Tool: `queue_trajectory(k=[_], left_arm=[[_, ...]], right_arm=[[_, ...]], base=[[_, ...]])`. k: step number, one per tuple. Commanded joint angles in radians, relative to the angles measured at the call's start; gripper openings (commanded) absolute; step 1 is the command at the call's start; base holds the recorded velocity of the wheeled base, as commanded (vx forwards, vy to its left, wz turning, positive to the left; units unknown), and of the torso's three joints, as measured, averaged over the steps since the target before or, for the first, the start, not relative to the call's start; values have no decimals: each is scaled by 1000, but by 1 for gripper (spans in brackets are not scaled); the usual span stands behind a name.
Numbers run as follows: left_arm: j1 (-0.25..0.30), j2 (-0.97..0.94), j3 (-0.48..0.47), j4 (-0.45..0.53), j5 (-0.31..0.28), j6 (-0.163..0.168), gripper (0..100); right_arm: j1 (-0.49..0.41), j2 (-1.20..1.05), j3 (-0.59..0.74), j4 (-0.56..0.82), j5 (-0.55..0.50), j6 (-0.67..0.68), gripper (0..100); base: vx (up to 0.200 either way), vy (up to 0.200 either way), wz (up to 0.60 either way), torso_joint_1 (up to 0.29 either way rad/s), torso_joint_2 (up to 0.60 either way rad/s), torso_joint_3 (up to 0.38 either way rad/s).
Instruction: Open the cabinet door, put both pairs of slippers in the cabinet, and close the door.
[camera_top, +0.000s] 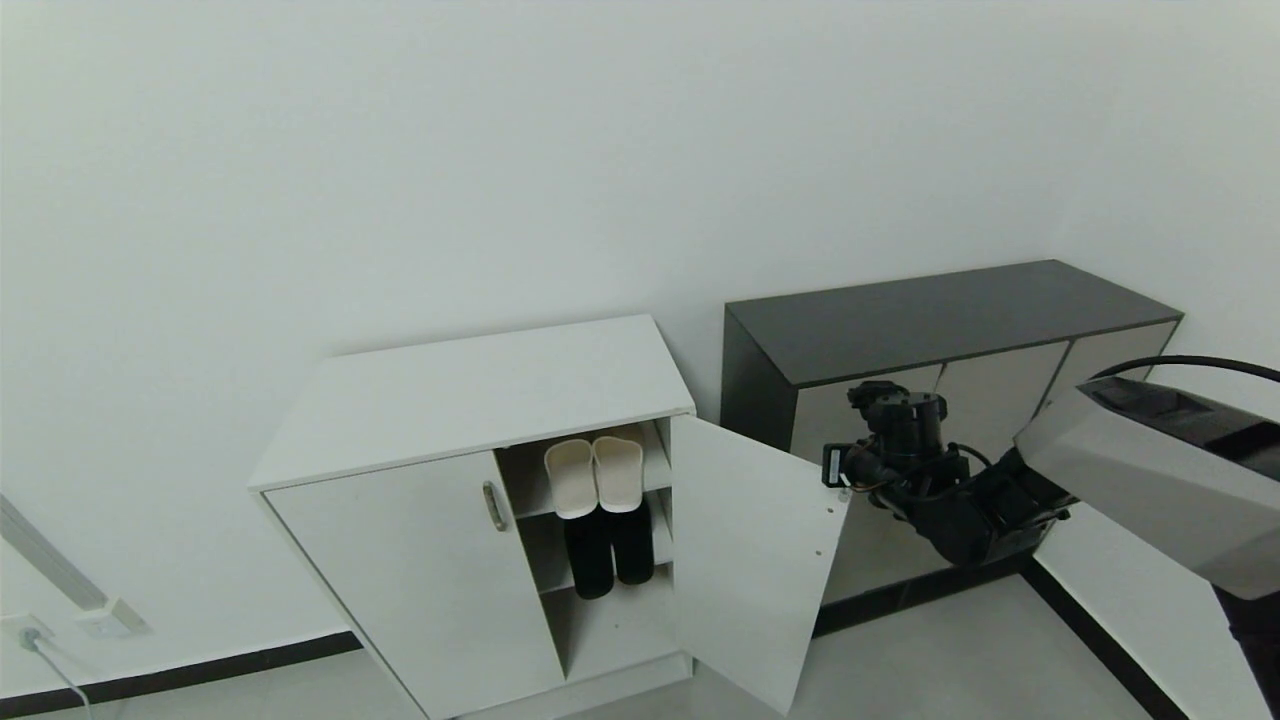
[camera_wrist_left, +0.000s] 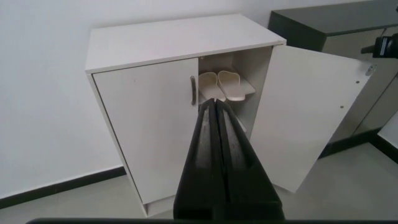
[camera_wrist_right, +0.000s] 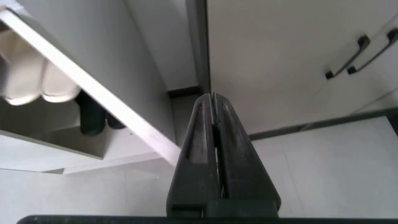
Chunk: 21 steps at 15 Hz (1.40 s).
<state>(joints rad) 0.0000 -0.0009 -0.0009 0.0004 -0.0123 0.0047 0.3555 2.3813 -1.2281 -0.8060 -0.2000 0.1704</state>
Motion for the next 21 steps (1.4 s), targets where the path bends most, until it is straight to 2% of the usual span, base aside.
queue_trajectory(k=[1, 9, 16, 21], left_arm=[[0, 1, -1, 0, 0, 0, 0], [0, 1, 1, 0, 0, 0, 0], [0, 1, -1, 0, 0, -6, 0], [0, 1, 1, 0, 2, -6, 0]], right_arm=[[2, 9, 4, 1, -1, 0, 0], [56, -39, 87, 2, -1, -9, 0], [247, -148, 243, -4, -7, -22, 0], [275, -231, 300, -38, -6, -45, 0]], base=[[0, 0, 0, 0, 0, 0], [0, 0, 0, 0, 0, 0], [0, 0, 0, 0, 0, 0], [0, 0, 0, 0, 0, 0]])
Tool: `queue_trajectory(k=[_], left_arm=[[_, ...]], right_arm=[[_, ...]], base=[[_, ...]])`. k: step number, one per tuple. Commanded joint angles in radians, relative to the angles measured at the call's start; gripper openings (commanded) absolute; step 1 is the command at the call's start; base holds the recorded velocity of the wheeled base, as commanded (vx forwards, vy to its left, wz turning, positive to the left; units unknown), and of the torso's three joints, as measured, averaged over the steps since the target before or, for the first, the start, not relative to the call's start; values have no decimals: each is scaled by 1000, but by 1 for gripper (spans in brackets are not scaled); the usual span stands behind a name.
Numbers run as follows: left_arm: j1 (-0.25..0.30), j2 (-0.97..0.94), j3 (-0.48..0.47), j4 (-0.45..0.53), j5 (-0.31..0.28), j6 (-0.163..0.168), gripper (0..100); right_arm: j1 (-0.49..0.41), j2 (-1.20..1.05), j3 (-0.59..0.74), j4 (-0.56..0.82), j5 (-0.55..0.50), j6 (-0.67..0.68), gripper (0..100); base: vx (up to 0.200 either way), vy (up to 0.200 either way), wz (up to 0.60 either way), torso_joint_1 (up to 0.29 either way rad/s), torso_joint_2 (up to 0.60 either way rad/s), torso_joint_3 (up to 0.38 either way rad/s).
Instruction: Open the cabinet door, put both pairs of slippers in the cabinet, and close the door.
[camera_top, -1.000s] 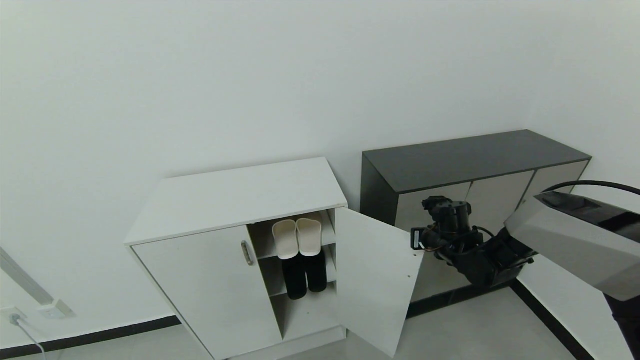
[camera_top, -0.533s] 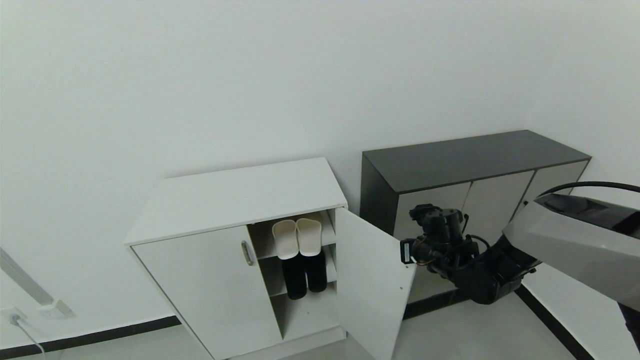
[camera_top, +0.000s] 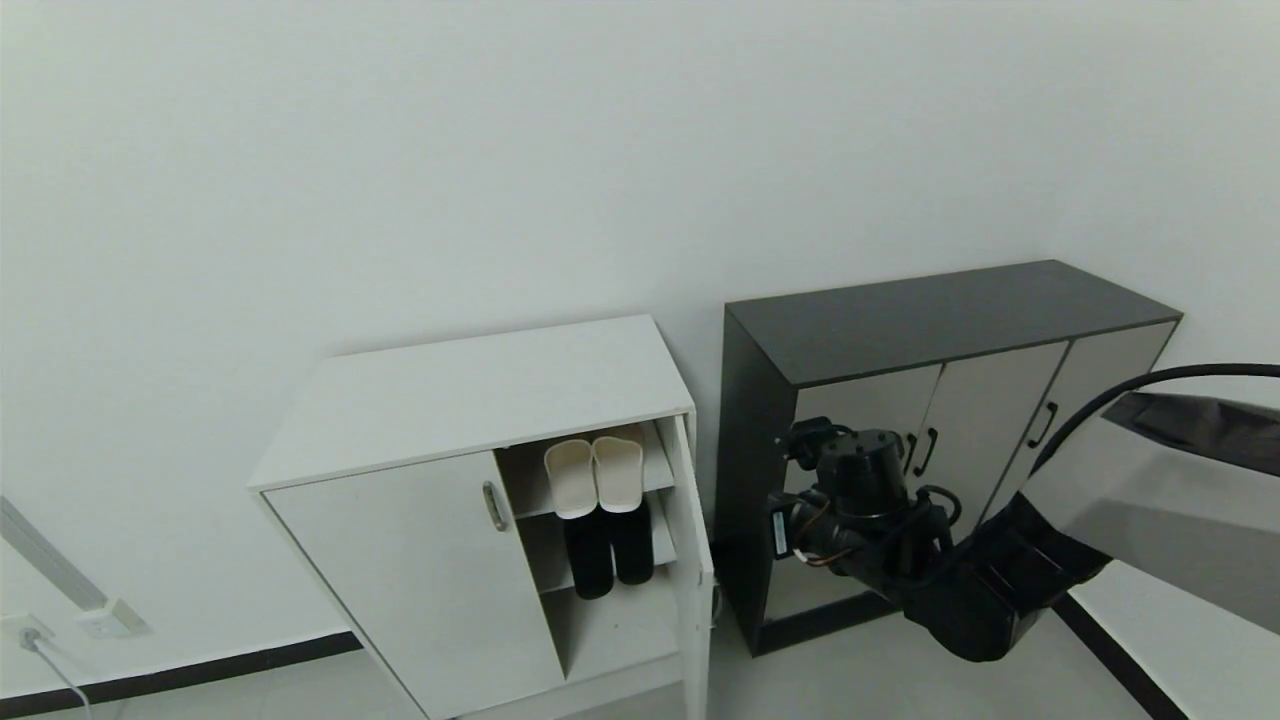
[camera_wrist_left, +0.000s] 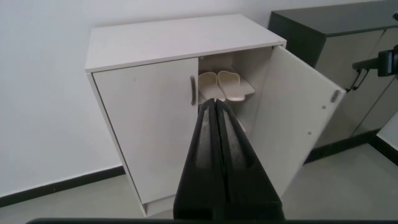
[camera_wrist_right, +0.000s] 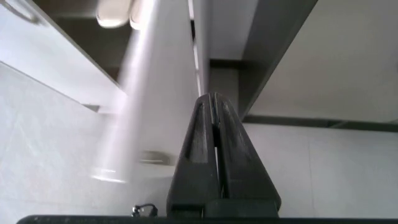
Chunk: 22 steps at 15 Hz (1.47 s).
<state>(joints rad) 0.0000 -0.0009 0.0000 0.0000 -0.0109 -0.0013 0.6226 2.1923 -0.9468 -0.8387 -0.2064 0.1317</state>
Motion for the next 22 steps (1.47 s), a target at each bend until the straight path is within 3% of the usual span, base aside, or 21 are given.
queue_trajectory(k=[1, 4, 13, 15, 17, 19, 22], left_arm=[[0, 1, 0, 0, 0, 0, 0], [0, 1, 0, 0, 0, 0, 0], [0, 1, -2, 0, -1, 0, 0], [0, 1, 0, 0, -1, 0, 0], [0, 1, 0, 0, -1, 0, 0], [0, 1, 0, 0, -1, 0, 0], [0, 1, 0, 0, -1, -2, 0]], right_arm=[[8, -48, 23, -5, 2, -11, 0], [25, -59, 34, -5, -1, -14, 0], [48, -68, 80, -6, 42, -15, 0], [48, -63, 94, -8, 51, -32, 0], [48, -68, 141, -31, 111, -41, 0], [36, -62, 232, -143, 208, -126, 0], [31, -45, 284, -174, 234, -164, 0]], base=[[0, 0, 0, 0, 0, 0], [0, 0, 0, 0, 0, 0], [0, 0, 600, 2, 3, 1], [0, 0, 0, 0, 0, 0], [0, 0, 0, 0, 0, 0], [0, 0, 0, 0, 0, 0], [0, 0, 0, 0, 0, 0]])
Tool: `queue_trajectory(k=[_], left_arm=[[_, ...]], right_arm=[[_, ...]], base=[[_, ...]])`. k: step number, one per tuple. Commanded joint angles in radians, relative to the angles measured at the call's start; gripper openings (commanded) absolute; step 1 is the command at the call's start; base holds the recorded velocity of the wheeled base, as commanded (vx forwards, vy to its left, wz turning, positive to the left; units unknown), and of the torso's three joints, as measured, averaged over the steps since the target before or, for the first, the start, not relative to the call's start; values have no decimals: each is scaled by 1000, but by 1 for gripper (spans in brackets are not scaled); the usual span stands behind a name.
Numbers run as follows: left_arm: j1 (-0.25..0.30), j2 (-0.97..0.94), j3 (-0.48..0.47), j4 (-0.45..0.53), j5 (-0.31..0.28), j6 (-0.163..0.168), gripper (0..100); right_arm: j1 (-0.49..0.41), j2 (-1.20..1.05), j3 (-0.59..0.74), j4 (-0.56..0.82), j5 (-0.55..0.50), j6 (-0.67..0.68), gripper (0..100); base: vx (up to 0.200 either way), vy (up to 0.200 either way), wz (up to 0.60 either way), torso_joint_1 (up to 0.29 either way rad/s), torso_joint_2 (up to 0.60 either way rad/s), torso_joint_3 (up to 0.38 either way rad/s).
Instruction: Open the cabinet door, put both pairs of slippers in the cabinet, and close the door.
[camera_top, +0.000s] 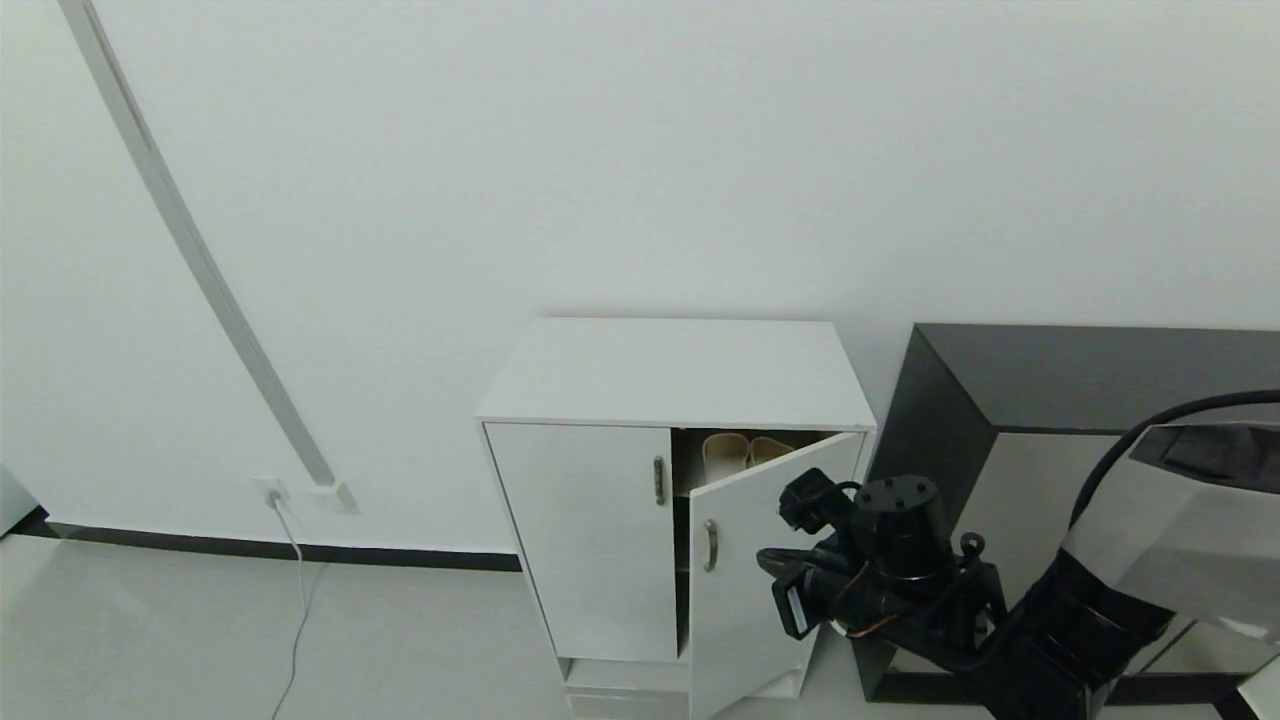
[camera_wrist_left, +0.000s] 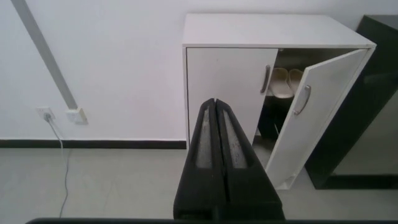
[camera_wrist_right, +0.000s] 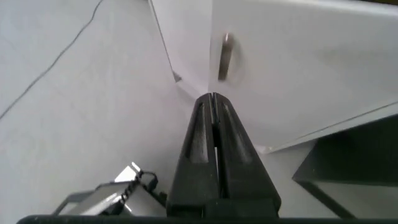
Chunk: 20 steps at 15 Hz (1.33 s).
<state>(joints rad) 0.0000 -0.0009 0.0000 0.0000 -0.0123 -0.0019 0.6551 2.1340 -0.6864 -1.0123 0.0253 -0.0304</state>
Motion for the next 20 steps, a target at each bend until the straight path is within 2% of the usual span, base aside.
queue_trajectory(k=[1, 10, 14, 20], left_arm=[[0, 1, 0, 0, 0, -1, 0], [0, 1, -2, 0, 0, -1, 0], [-2, 1, -2, 0, 0, 0, 0], [0, 1, -2, 0, 0, 0, 0]], right_arm=[[-2, 21, 24, 0, 2, -5, 0], [21, 115, 21, -60, 7, -37, 0], [20, 142, -19, -60, 5, -36, 0], [1, 251, -170, -54, 1, -37, 0]], base=[[0, 0, 0, 0, 0, 0], [200, 0, 0, 4, 0, 4], [0, 0, 0, 0, 0, 0], [0, 0, 0, 0, 0, 0]])
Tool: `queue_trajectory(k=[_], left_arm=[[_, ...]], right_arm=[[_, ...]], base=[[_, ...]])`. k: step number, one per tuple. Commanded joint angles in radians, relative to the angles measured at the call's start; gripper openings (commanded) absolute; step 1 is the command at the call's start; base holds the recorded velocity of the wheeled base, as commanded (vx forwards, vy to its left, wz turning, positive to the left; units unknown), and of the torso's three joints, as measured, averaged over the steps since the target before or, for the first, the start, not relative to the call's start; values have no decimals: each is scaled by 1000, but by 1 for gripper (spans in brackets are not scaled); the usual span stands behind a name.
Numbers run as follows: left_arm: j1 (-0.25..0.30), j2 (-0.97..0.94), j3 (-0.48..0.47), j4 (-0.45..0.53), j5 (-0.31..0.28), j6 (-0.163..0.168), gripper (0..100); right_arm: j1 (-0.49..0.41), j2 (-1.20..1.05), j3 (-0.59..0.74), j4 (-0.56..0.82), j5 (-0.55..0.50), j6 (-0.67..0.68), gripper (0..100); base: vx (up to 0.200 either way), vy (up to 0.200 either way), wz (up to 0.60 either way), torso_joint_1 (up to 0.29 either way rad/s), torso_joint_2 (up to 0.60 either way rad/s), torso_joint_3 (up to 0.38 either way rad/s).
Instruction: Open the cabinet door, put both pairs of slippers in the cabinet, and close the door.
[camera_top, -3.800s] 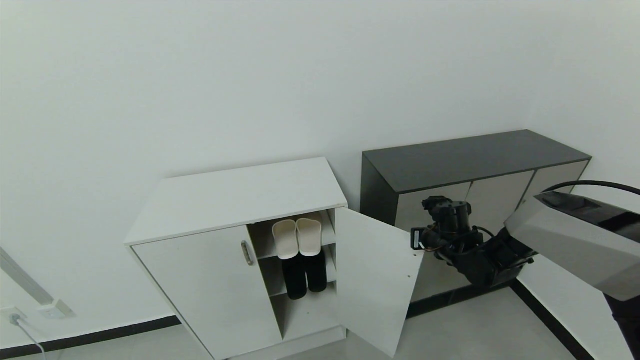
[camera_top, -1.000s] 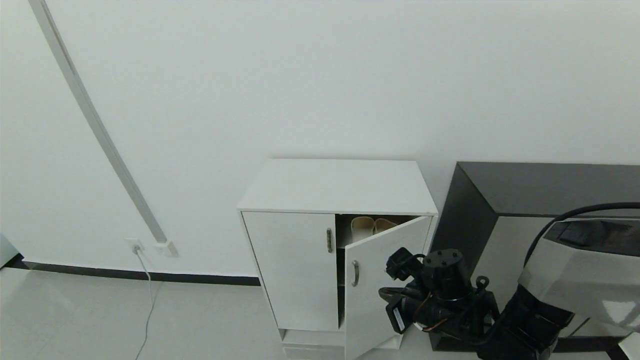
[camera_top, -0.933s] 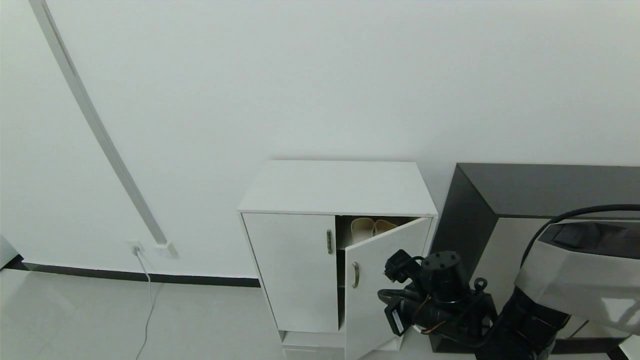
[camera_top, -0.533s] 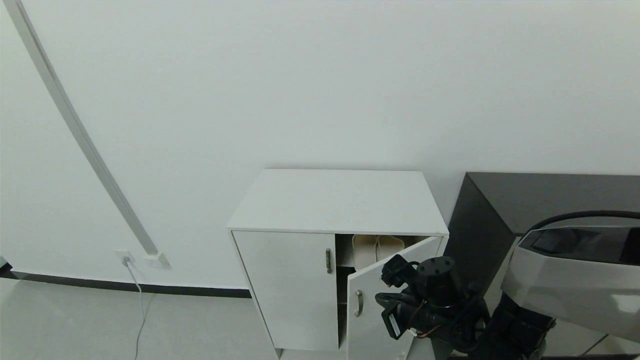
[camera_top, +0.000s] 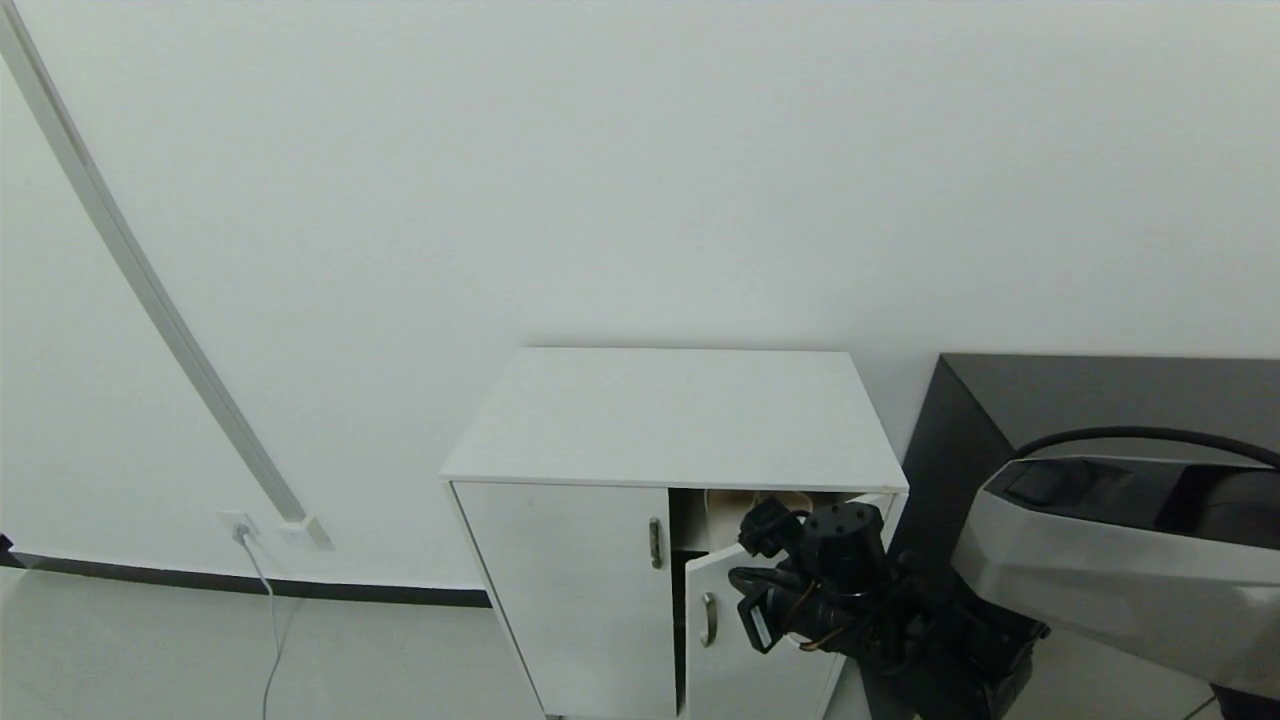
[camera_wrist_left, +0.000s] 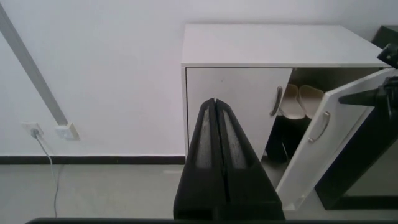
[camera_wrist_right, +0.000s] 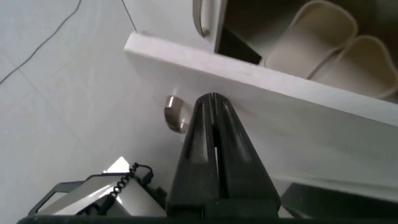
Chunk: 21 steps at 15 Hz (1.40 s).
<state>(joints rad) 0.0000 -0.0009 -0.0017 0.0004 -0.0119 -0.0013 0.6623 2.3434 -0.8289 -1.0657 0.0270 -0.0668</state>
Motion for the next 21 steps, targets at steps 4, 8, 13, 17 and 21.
queue_trajectory(k=[4, 8, 13, 17, 21], left_arm=[[0, 1, 0, 0, 0, 0, 0], [0, 1, 0, 0, 0, 0, 0], [0, 1, 0, 0, 0, 0, 0], [0, 1, 0, 0, 0, 0, 0], [0, 1, 0, 0, 0, 0, 0]], right_arm=[[-38, 79, -104, 13, -1, -1, 0], [-67, 103, -167, 44, -1, 1, 0], [-93, 136, -251, 81, -1, 2, 0], [-109, 154, -280, 86, -1, 4, 0], [-127, 159, -288, 86, -1, 4, 0]], base=[[0, 0, 0, 0, 0, 0], [0, 0, 0, 0, 0, 0], [0, 0, 0, 0, 0, 0], [0, 0, 0, 0, 0, 0], [0, 0, 0, 0, 0, 0]])
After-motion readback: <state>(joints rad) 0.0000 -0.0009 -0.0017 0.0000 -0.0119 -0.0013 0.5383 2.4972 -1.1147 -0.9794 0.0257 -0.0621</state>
